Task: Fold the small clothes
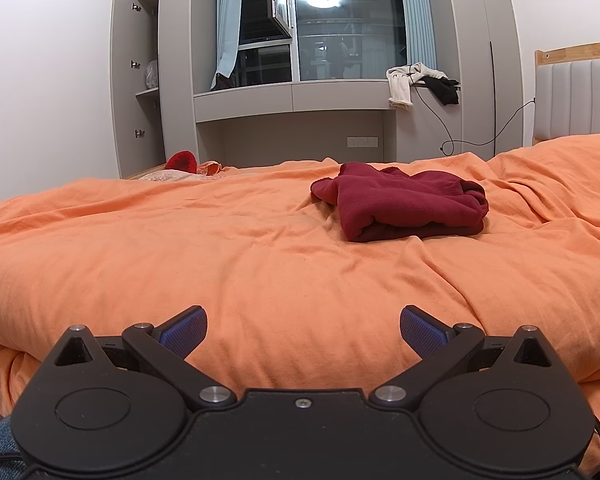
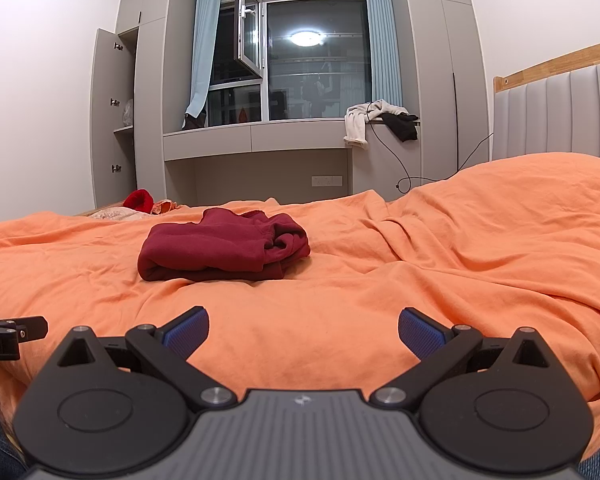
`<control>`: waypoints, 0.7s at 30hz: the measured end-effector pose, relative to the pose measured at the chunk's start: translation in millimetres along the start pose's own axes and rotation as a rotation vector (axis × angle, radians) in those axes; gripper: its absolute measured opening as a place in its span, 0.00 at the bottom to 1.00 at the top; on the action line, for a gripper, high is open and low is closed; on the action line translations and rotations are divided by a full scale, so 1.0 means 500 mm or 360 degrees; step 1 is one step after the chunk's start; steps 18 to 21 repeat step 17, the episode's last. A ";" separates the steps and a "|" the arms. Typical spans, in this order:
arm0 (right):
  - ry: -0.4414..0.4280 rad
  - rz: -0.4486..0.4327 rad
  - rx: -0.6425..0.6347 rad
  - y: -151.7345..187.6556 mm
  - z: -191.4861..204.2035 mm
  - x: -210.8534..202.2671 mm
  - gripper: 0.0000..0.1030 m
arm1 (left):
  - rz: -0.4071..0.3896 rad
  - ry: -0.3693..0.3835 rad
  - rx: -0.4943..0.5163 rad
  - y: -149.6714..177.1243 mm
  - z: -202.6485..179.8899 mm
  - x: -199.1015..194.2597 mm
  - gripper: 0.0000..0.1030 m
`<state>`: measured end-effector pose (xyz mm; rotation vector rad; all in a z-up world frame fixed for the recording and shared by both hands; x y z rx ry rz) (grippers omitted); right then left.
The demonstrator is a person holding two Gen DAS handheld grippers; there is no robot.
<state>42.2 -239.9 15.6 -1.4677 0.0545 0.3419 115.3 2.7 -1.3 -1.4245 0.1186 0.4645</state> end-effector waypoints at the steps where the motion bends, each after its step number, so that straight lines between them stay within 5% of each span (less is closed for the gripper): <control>1: 0.0000 0.0000 0.0000 0.000 0.000 0.000 1.00 | 0.0000 0.0000 0.0000 0.000 0.000 0.000 1.00; 21: 0.0000 0.0002 0.0000 -0.001 0.001 -0.001 1.00 | 0.0000 0.0002 0.0004 0.001 -0.002 -0.001 1.00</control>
Point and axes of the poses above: each gripper's, at about its wrist camera, not at the fingertips, and x roughly the way its jaws point, z to its left, y to its underside, the point moved 5 cm from there along x, roughly the way its jaws point, and after that the axes turned 13 degrees about -y, right-handed, at the moved point
